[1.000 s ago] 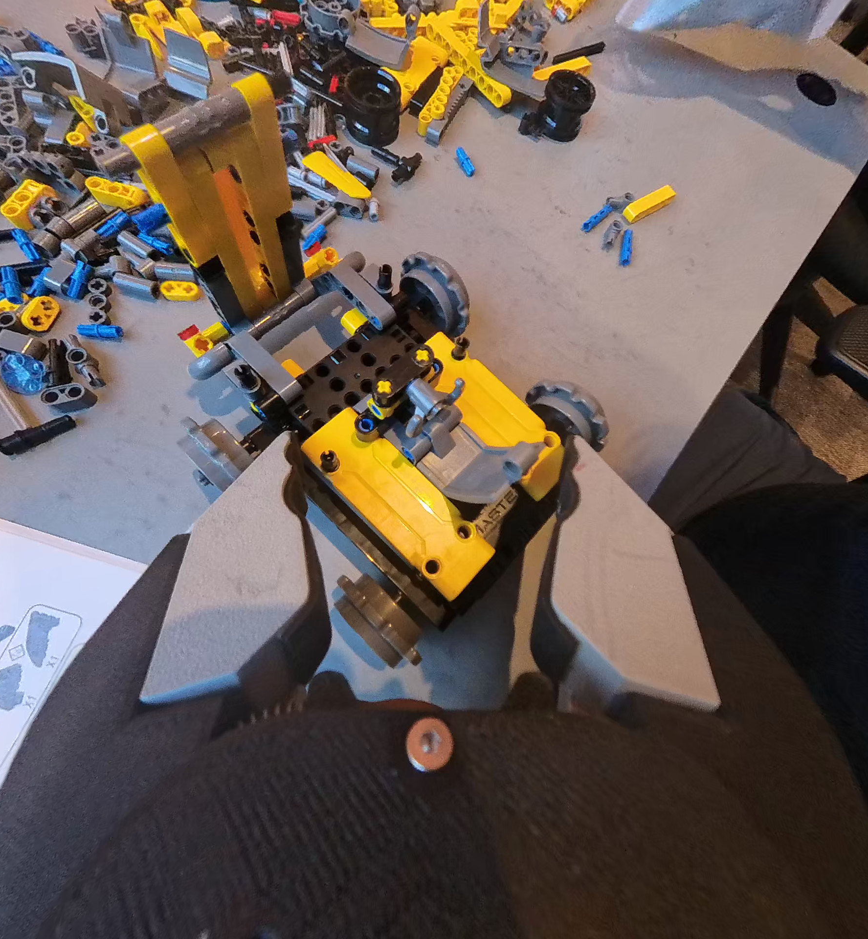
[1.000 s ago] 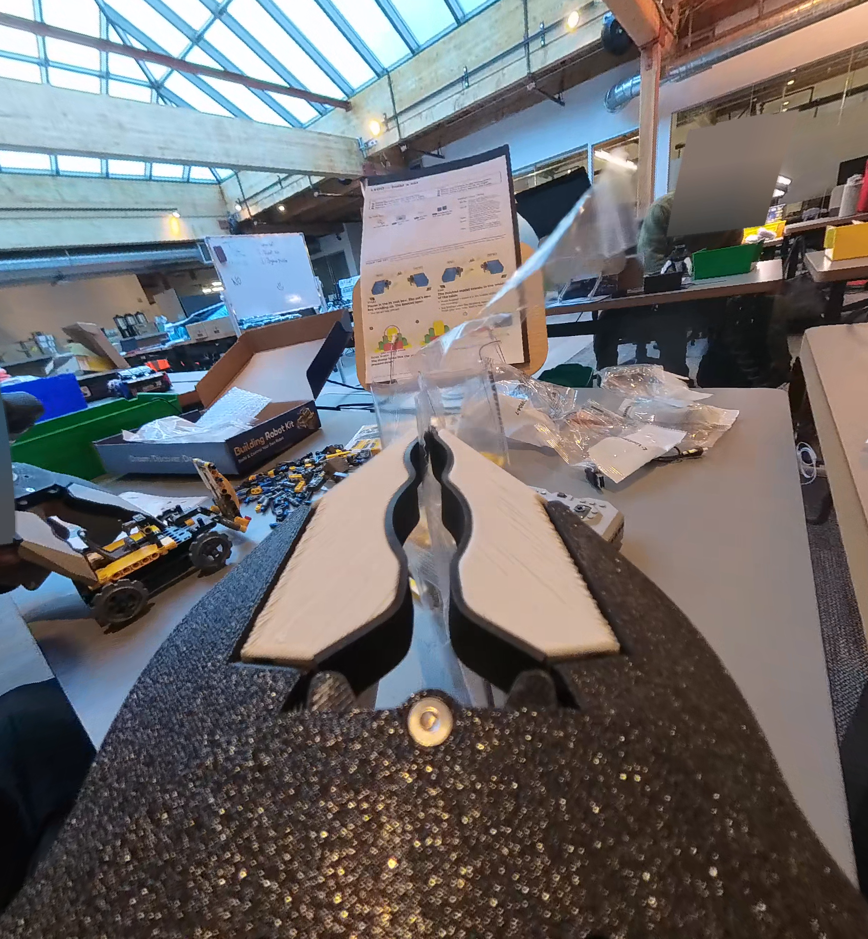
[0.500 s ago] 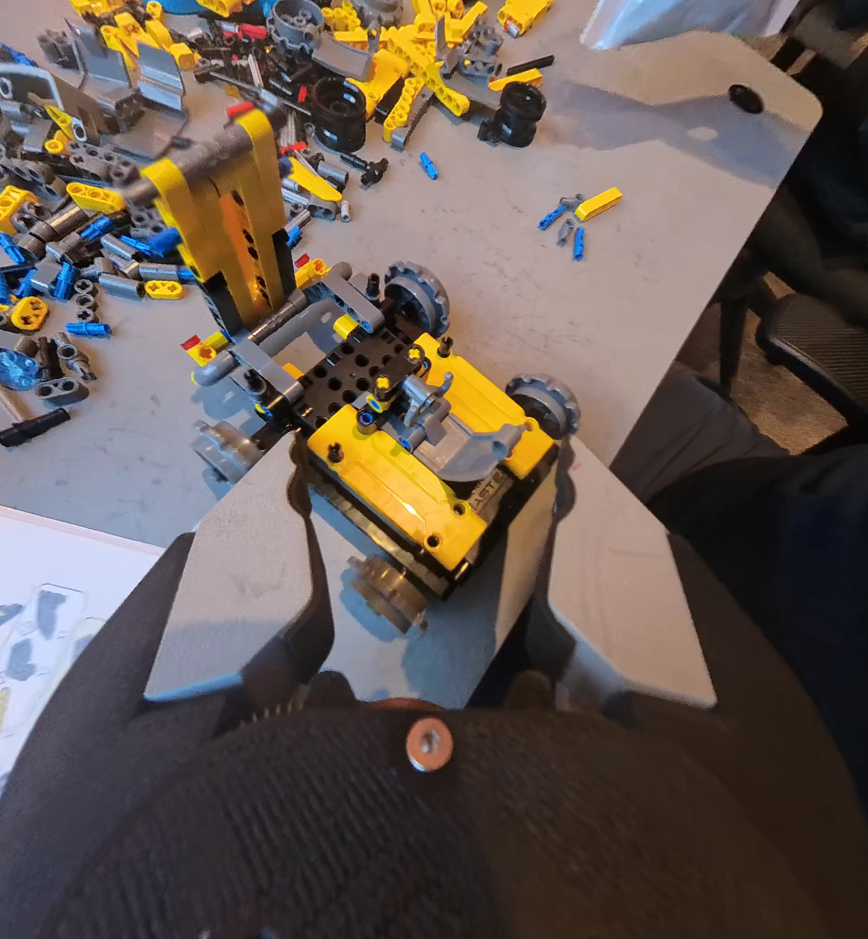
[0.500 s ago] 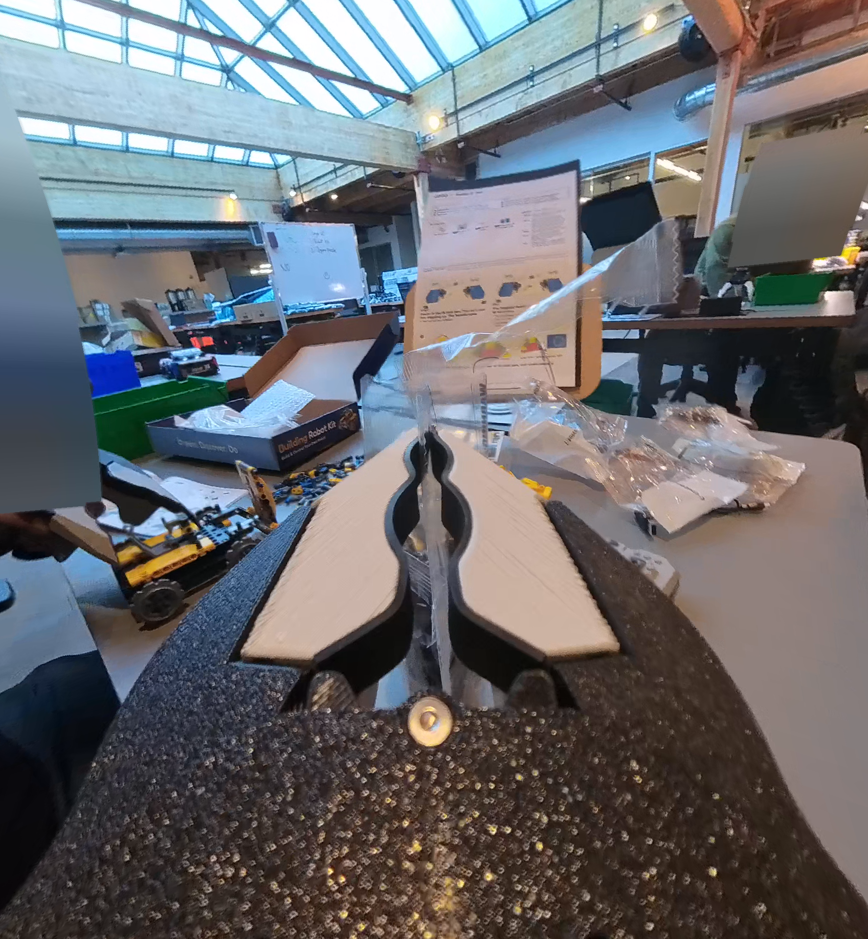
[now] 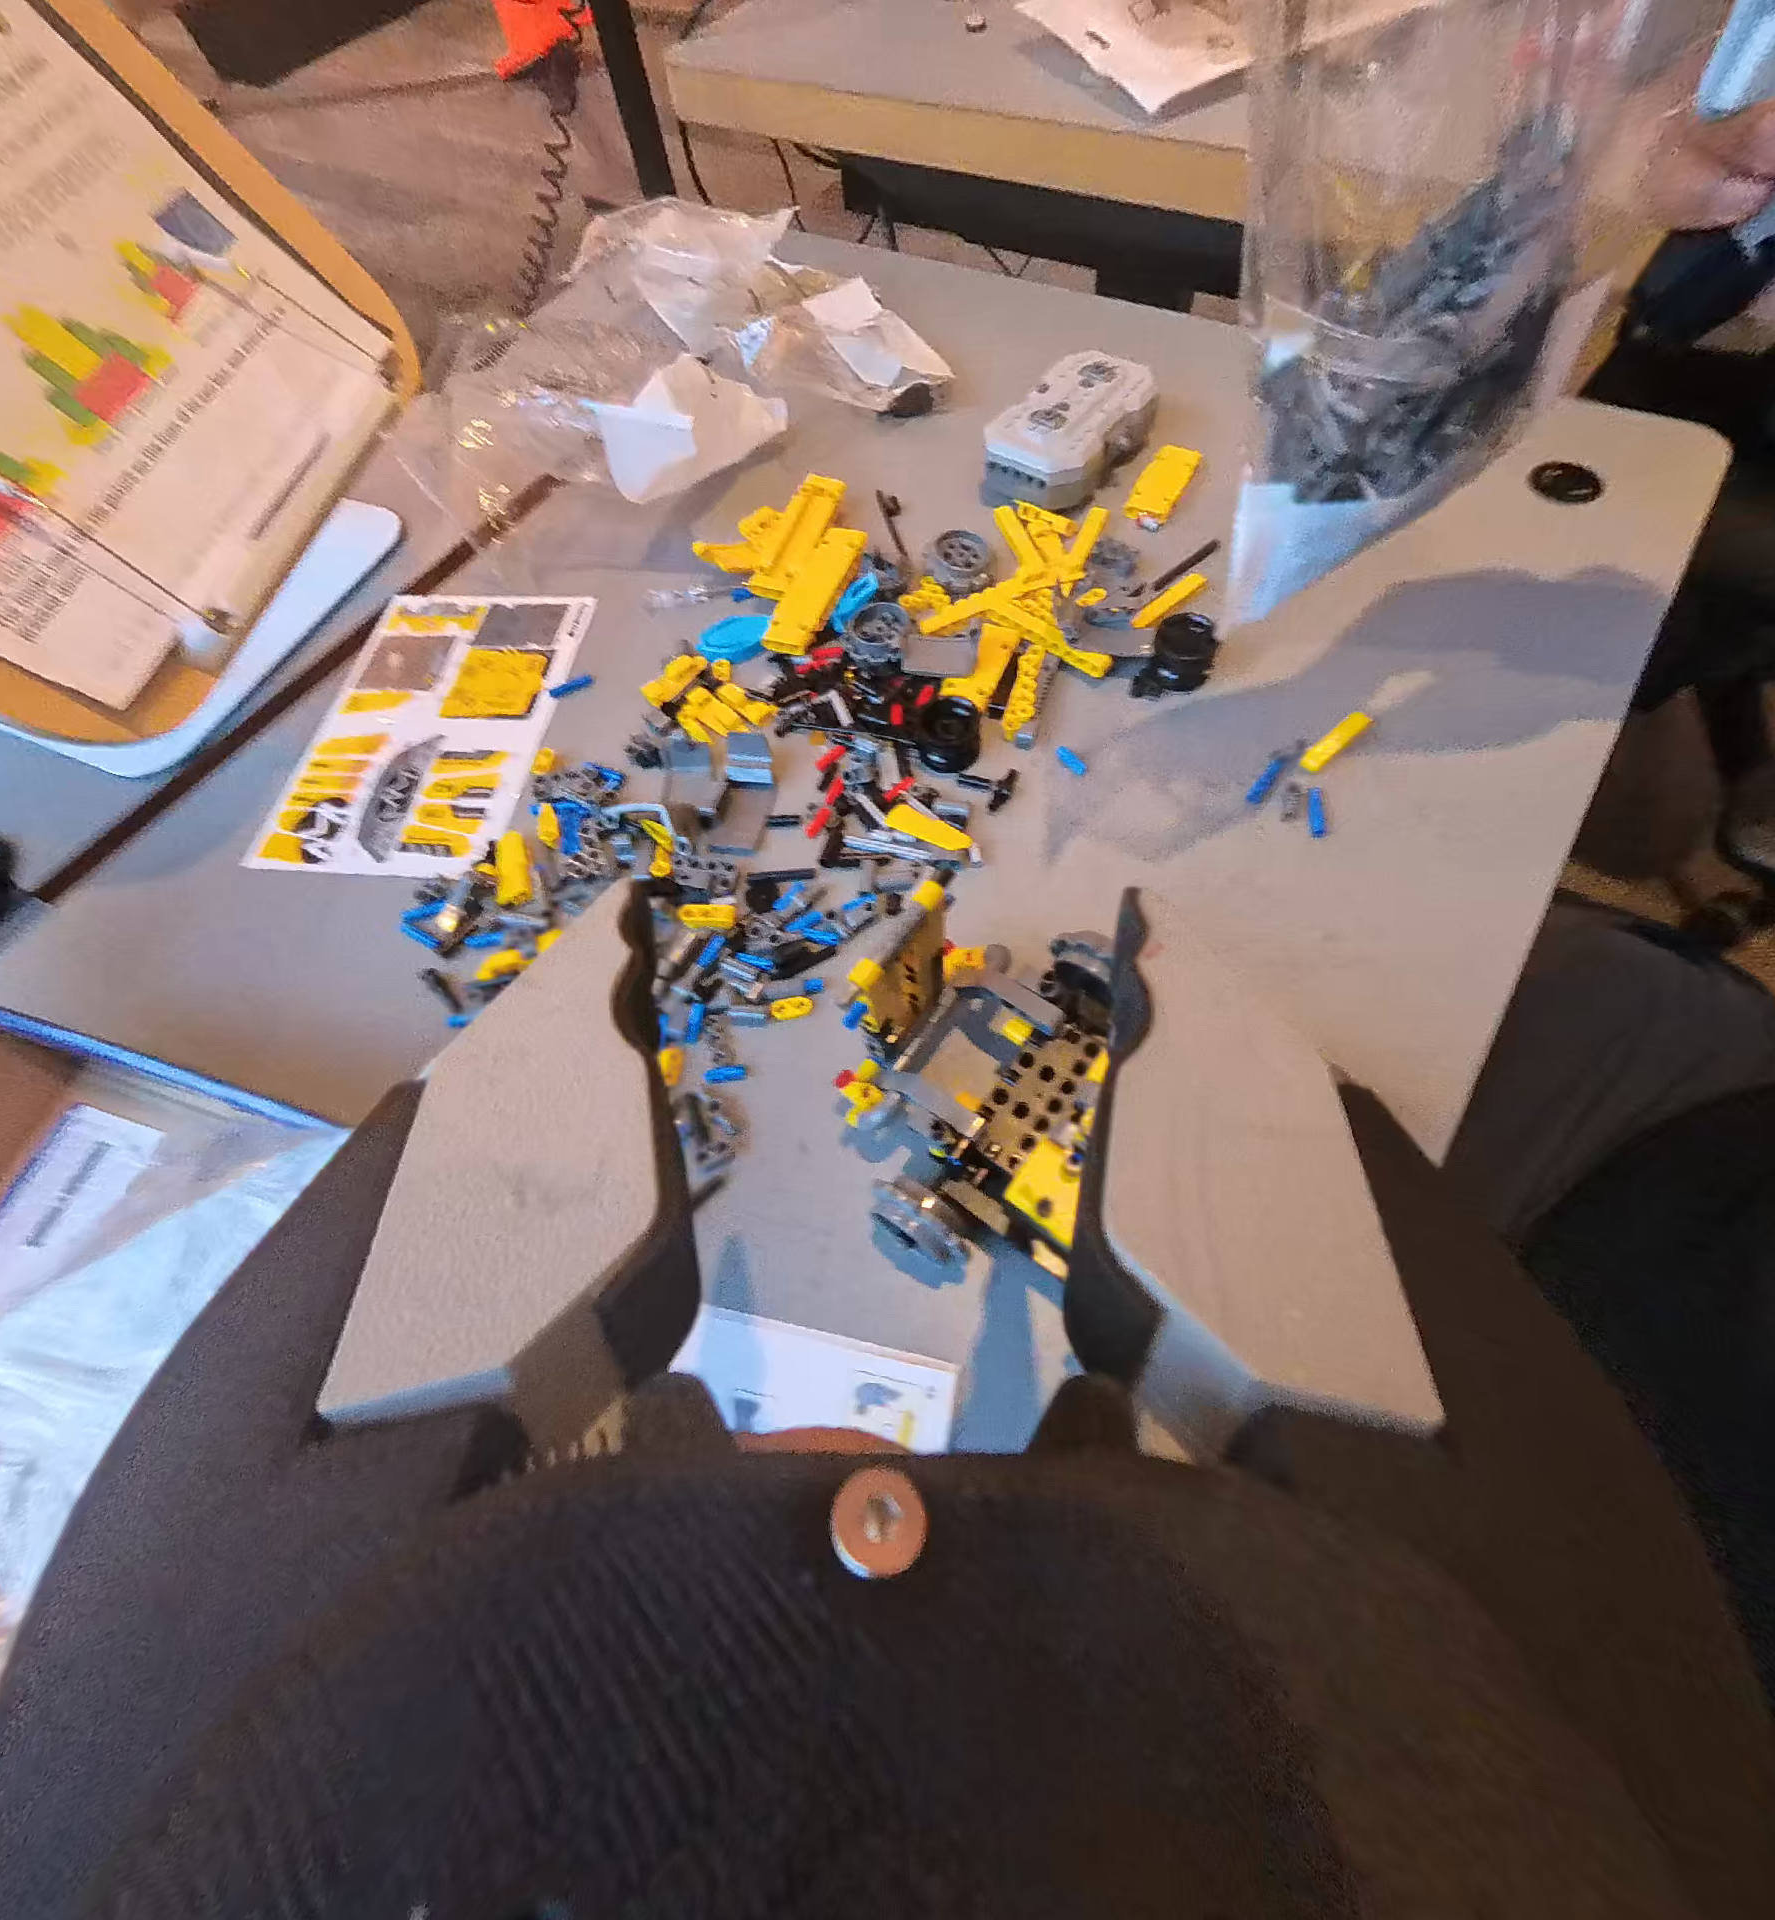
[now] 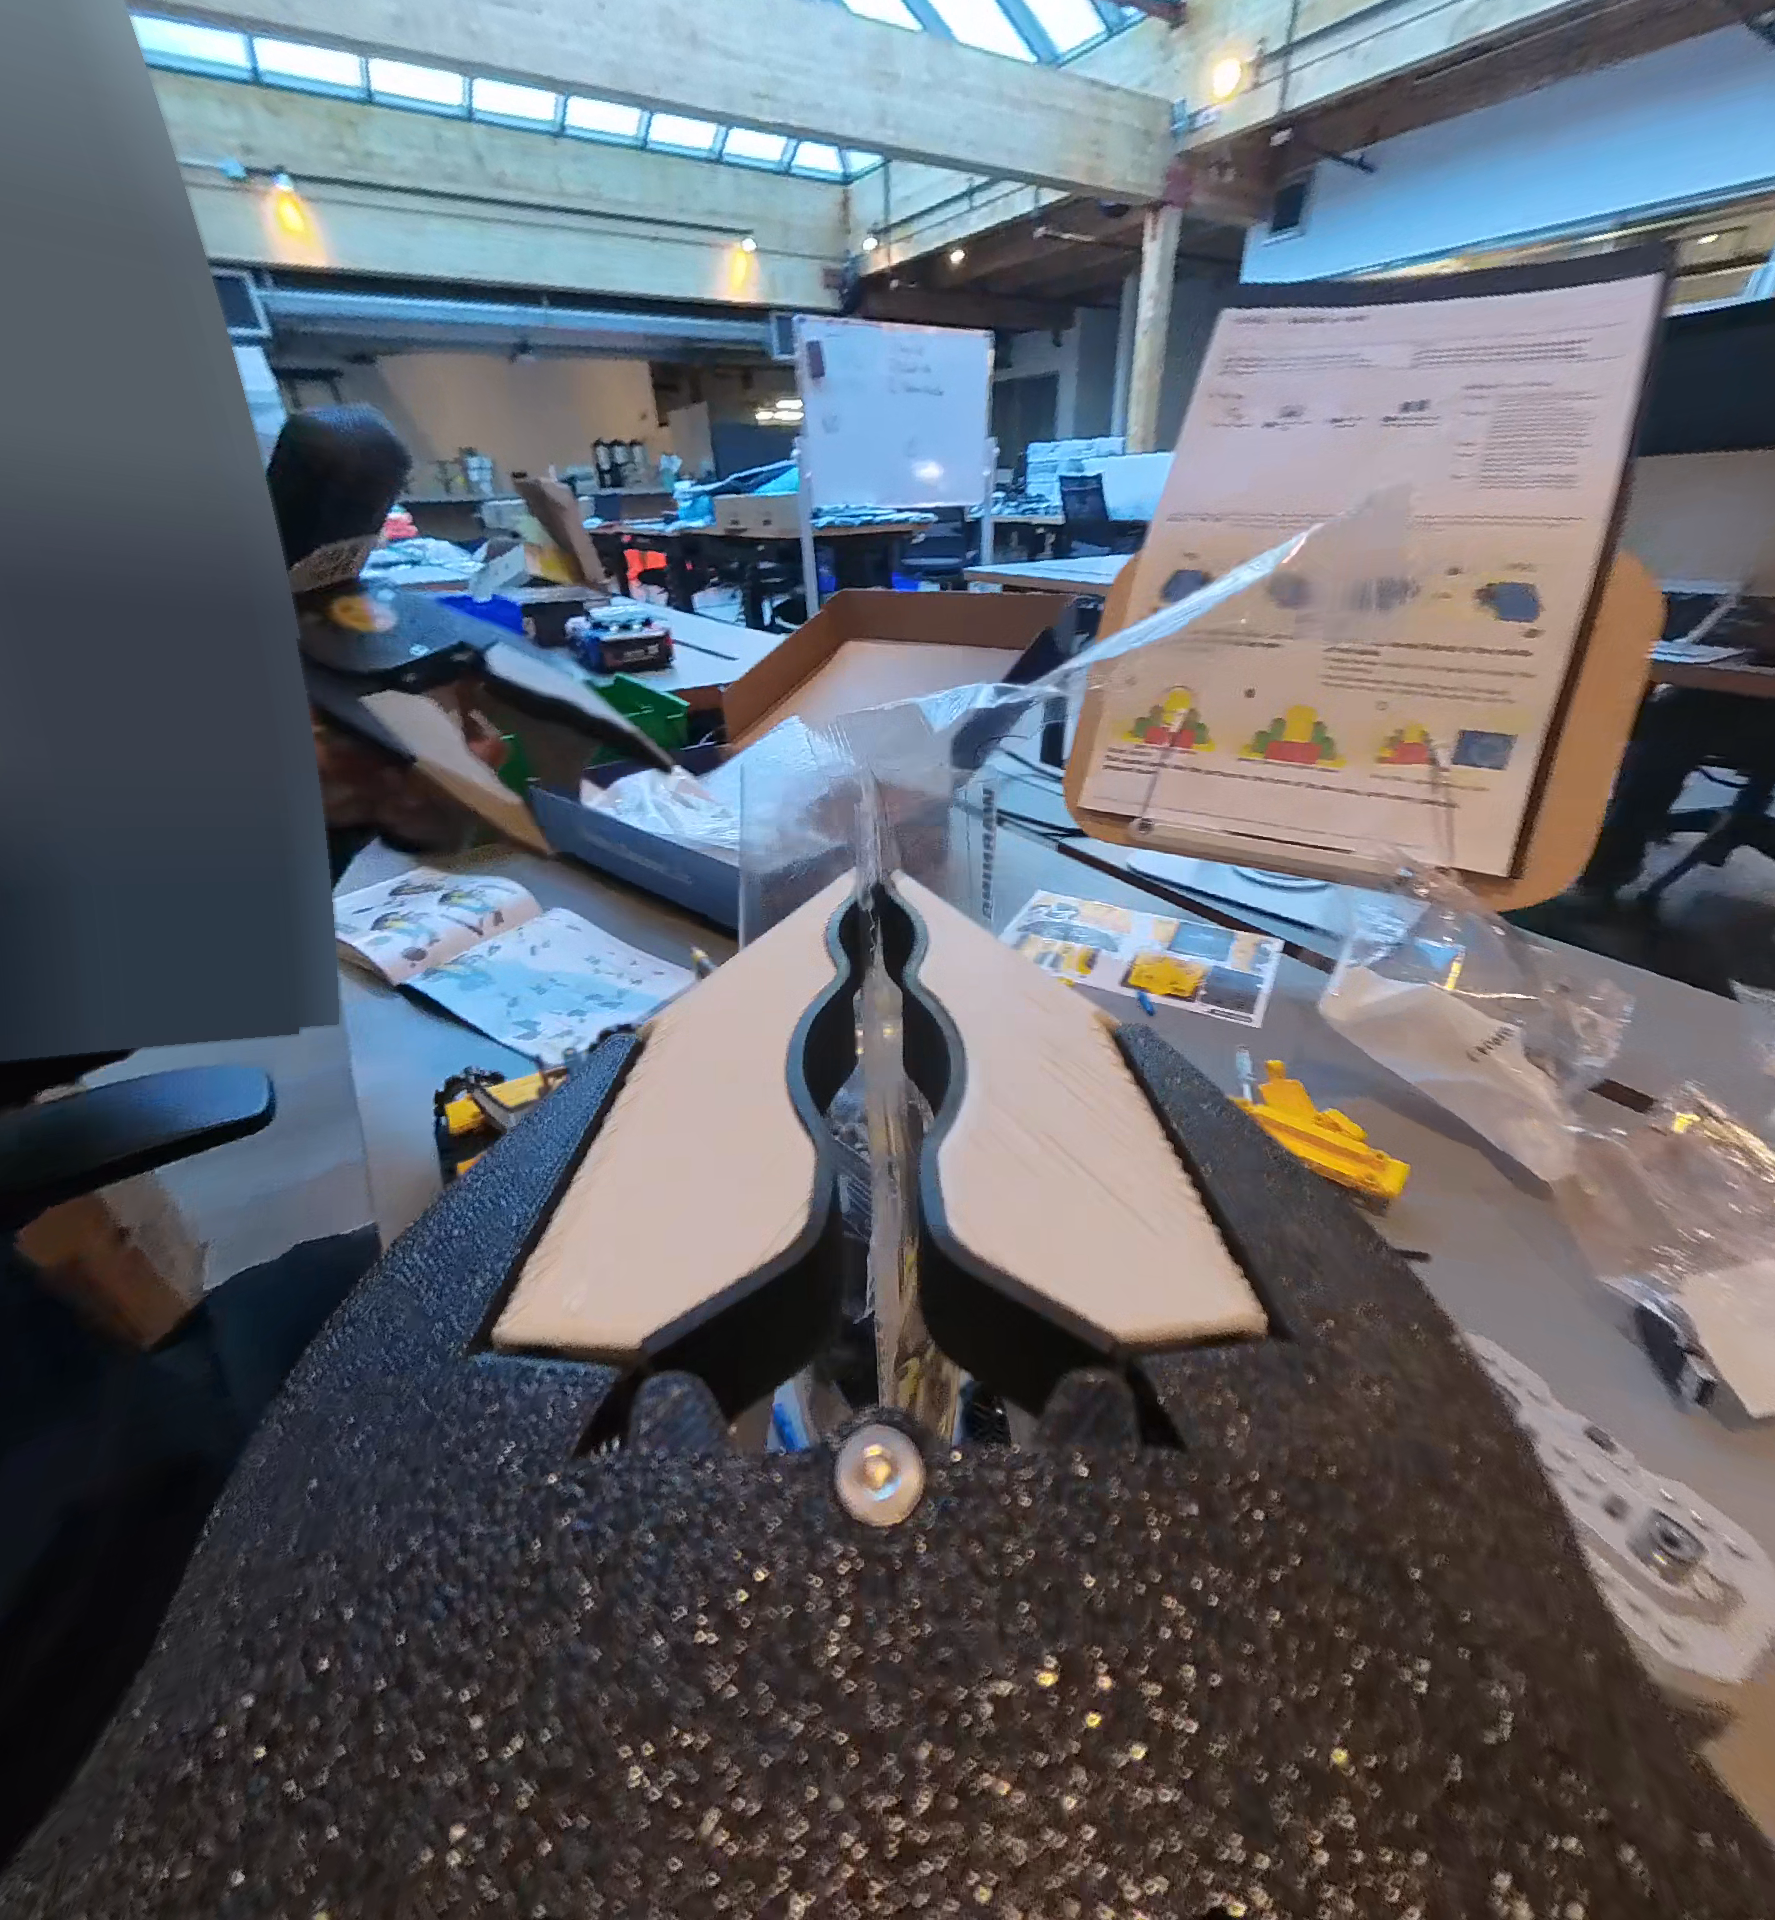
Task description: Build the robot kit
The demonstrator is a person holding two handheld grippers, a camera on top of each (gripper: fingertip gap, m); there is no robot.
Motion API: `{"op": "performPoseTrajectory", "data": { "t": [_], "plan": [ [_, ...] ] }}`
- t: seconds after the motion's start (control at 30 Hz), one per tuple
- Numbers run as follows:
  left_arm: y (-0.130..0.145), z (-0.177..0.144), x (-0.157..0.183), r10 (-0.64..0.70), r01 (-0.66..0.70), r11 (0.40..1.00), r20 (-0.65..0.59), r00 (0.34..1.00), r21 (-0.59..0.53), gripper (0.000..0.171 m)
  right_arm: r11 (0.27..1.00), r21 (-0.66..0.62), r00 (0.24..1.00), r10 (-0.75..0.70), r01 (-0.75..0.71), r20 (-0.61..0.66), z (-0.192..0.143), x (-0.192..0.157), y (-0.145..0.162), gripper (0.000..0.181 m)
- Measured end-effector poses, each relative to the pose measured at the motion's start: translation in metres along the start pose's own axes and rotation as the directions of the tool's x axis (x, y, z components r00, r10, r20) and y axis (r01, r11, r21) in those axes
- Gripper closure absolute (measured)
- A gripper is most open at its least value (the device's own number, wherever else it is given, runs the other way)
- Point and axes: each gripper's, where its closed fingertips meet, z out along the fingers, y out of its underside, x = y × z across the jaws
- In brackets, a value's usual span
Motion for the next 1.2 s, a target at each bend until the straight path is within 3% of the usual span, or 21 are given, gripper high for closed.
{"op": "performPoseTrajectory", "data": {
  "t": [0.1,0.2,0.4,0.53,0.8,0.97,1.03,1.07,1.2],
  "plan": [
    [0.002,-0.002,-0.001,0.057,-0.061,0.997,-0.064,0.996,-0.056,0.099,0.999,-0.033,0.999,-0.003,0.005,0.052,0.013,-0.015,0.002,0.181],
    [0.004,-0.005,-0.012,0.088,-0.093,0.989,-0.050,0.995,-0.112,0.098,0.997,-0.076,0.995,-0.003,0.011,0.099,0.027,-0.027,0.005,0.181],
    [-0.046,-0.026,-0.008,0.197,-0.199,0.980,-0.050,0.979,-0.027,0.116,0.989,-0.147,0.983,-0.003,0.031,0.184,0.064,-0.046,0.012,0.181],
    [-0.080,-0.032,0.014,0.251,-0.250,0.968,-0.140,0.958,0.025,0.124,0.987,-0.159,0.975,0.003,0.033,0.221,0.085,-0.053,0.014,0.181],
    [-0.087,0.010,0.045,0.337,-0.364,0.928,-0.242,0.910,-0.077,0.126,0.988,-0.152,0.968,0.037,0.002,0.250,0.109,-0.059,0.018,0.181],
    [-0.079,0.029,0.050,0.342,-0.385,0.915,-0.275,0.899,-0.120,0.142,0.989,-0.146,0.967,0.052,-0.016,0.249,0.110,-0.059,0.019,0.181],
    [-0.077,0.035,0.051,0.353,-0.399,0.908,-0.280,0.893,-0.129,0.155,0.990,-0.140,0.967,0.057,-0.022,0.249,0.110,-0.059,0.018,0.181],
    [-0.076,0.037,0.052,0.361,-0.410,0.902,-0.286,0.888,-0.133,0.171,0.990,-0.139,0.967,0.059,-0.025,0.248,0.110,-0.058,0.018,0.181],
    [-0.088,0.043,0.052,0.328,-0.372,0.922,-0.297,0.897,-0.106,0.171,0.992,-0.124,0.976,0.059,-0.033,0.210,0.109,-0.046,0.020,0.181]
  ]
}}
